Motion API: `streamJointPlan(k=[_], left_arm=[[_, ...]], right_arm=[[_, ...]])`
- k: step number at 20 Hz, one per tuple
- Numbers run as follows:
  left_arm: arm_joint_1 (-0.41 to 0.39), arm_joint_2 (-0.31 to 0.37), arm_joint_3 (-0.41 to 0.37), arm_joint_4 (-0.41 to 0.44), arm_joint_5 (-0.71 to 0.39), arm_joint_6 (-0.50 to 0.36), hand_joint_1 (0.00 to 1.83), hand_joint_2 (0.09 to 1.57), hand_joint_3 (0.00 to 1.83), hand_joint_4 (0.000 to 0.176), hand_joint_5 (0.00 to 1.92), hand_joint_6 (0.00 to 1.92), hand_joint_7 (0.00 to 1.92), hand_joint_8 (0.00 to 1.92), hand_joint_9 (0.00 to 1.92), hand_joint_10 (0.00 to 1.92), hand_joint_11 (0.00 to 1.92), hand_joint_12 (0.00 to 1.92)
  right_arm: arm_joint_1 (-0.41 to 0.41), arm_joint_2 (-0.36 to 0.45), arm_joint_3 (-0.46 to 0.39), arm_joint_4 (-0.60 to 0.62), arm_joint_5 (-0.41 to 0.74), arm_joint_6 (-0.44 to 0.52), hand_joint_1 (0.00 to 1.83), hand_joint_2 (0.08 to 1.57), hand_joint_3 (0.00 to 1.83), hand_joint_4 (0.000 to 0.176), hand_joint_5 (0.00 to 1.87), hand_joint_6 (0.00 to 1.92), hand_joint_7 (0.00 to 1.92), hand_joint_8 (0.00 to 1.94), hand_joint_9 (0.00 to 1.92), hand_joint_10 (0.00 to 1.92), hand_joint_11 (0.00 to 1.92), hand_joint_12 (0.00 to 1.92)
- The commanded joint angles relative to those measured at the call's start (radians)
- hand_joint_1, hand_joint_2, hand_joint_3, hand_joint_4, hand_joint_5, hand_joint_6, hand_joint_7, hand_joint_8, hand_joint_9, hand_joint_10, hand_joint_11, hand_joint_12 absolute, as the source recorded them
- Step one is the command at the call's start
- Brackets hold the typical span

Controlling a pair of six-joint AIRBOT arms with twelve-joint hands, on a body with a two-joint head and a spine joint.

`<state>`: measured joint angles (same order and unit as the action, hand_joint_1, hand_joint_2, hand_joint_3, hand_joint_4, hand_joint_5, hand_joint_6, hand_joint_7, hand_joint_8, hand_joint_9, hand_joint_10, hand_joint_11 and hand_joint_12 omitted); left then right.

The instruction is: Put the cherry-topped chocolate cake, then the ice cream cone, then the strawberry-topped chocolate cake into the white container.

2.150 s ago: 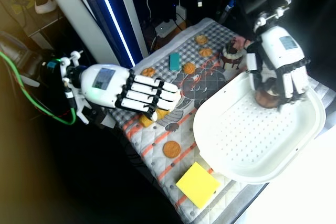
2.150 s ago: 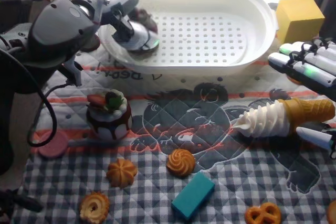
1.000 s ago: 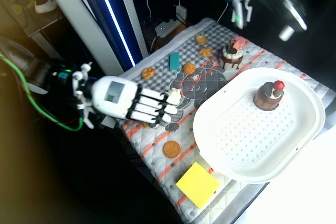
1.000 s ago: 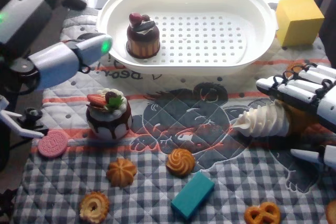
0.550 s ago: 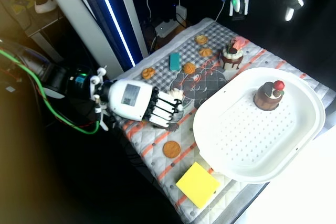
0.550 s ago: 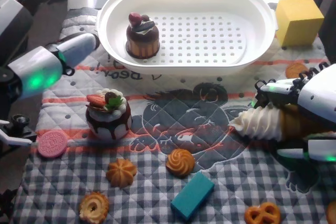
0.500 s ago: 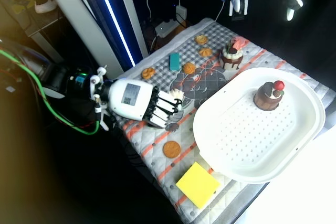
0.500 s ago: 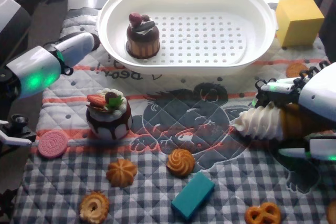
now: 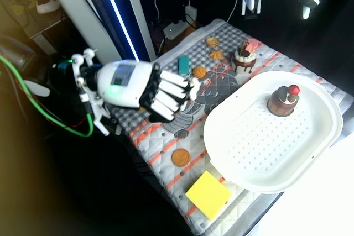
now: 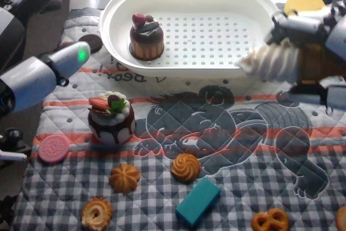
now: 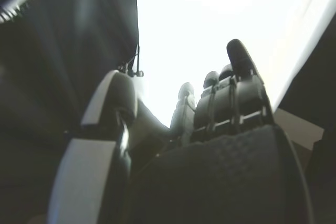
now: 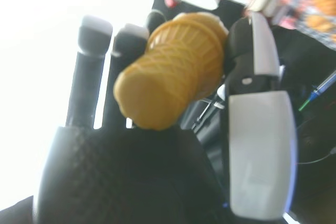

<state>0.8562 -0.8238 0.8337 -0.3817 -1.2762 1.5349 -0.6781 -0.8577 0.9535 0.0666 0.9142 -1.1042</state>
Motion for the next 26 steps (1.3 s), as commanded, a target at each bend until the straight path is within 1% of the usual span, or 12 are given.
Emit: streamJointPlan(k=[1,5,8,11,15,17,18,20,21,22,25,26], left_arm=[[0.0,0.009,-0.002,0.021,-0.141,-0.009,0.83,1.32,0.0,0.064,0.1,0.0,0.05,0.0,0.05,0.02,0.0,0.83],[0.022,0.003,-0.004,0.02,-0.166,-0.018,0.84,1.34,0.0,0.053,0.09,0.0,0.03,0.0,0.04,0.01,0.0,1.0],[0.026,0.004,-0.003,0.02,-0.164,-0.018,0.79,1.34,0.0,0.032,0.09,0.0,0.06,0.0,0.07,0.02,0.0,1.03],[0.025,-0.004,-0.001,0.024,-0.15,-0.018,0.82,1.36,0.0,0.035,0.08,0.0,0.04,0.0,0.05,0.01,0.0,0.87],[0.031,-0.011,0.003,0.026,-0.138,-0.051,0.79,1.39,0.0,0.005,0.11,0.01,0.04,0.0,0.04,0.01,0.0,0.66],[0.031,-0.014,0.004,0.029,-0.137,-0.051,0.76,1.39,0.0,0.01,0.12,0.0,0.05,0.0,0.04,0.01,0.0,0.58],[0.031,-0.014,0.004,0.031,-0.139,-0.051,0.71,1.39,0.0,0.023,0.13,0.01,0.06,0.0,0.03,0.0,0.0,0.51],[0.031,-0.015,0.004,0.031,-0.142,-0.055,0.71,1.39,0.0,0.025,0.12,0.0,0.06,0.0,0.02,0.0,0.0,0.5],[0.031,-0.016,0.004,0.031,-0.142,-0.056,0.72,1.39,0.0,0.017,0.12,0.0,0.05,0.0,0.0,0.0,0.0,0.39],[0.032,-0.016,0.004,0.031,-0.138,-0.056,0.72,1.39,0.0,0.02,0.12,0.0,0.05,0.0,0.0,0.01,0.0,0.36],[0.035,-0.014,-0.002,0.031,-0.126,-0.056,0.73,1.37,0.0,0.044,0.12,0.0,0.02,0.0,0.01,0.01,0.0,0.55],[0.037,-0.01,-0.004,0.029,-0.123,-0.056,0.75,1.35,0.0,0.072,0.13,0.0,0.02,0.0,0.0,0.0,0.0,0.47]], right_arm=[[0.034,-0.01,0.019,0.011,0.103,-0.008,1.19,1.28,0.0,0.0,0.68,1.22,0.73,1.68,0.77,1.87,0.88,1.92],[0.183,-0.121,0.137,0.067,-0.055,-0.077,1.17,1.3,0.0,0.0,0.6,1.35,0.75,1.63,0.74,1.8,0.78,1.92],[0.279,-0.228,0.261,0.072,-0.212,-0.082,1.09,1.28,0.0,0.0,0.67,1.41,0.91,1.88,1.12,1.89,1.21,1.92],[0.333,-0.327,0.359,0.136,-0.313,-0.158,1.17,1.31,0.0,0.0,0.64,1.26,0.68,1.76,0.61,1.92,0.61,1.92],[0.355,-0.418,0.473,0.177,-0.397,-0.158,1.14,1.32,0.0,0.0,0.53,1.47,0.72,1.61,0.61,1.6,0.58,1.92],[0.355,-0.439,0.503,0.199,-0.415,-0.158,1.08,1.27,0.0,0.0,0.3,1.05,0.47,1.12,0.51,1.39,0.49,1.85],[0.355,-0.444,0.51,0.204,-0.423,-0.158,0.93,1.23,0.0,0.0,0.06,0.41,0.17,0.4,0.06,0.9,0.05,1.64],[0.355,-0.444,0.509,0.205,-0.43,-0.158,0.75,1.2,0.0,0.095,0.0,0.04,0.01,0.02,0.0,0.08,0.0,0.62],[0.355,-0.444,0.506,0.204,-0.429,-0.158,0.73,1.19,0.0,0.136,0.0,0.01,0.0,0.0,0.0,0.02,0.0,0.51],[0.355,-0.444,0.498,0.204,-0.429,-0.158,0.65,1.18,0.0,0.159,0.0,0.0,0.0,0.0,0.11,0.08,0.0,1.17],[0.355,-0.44,0.457,0.204,-0.409,-0.158,0.75,1.2,0.0,0.102,0.0,0.0,0.0,0.0,0.05,0.04,0.0,1.32],[0.354,-0.415,0.432,0.203,-0.397,-0.158,0.77,1.21,0.0,0.052,0.0,0.0,0.0,0.0,0.12,0.08,0.0,1.41]])
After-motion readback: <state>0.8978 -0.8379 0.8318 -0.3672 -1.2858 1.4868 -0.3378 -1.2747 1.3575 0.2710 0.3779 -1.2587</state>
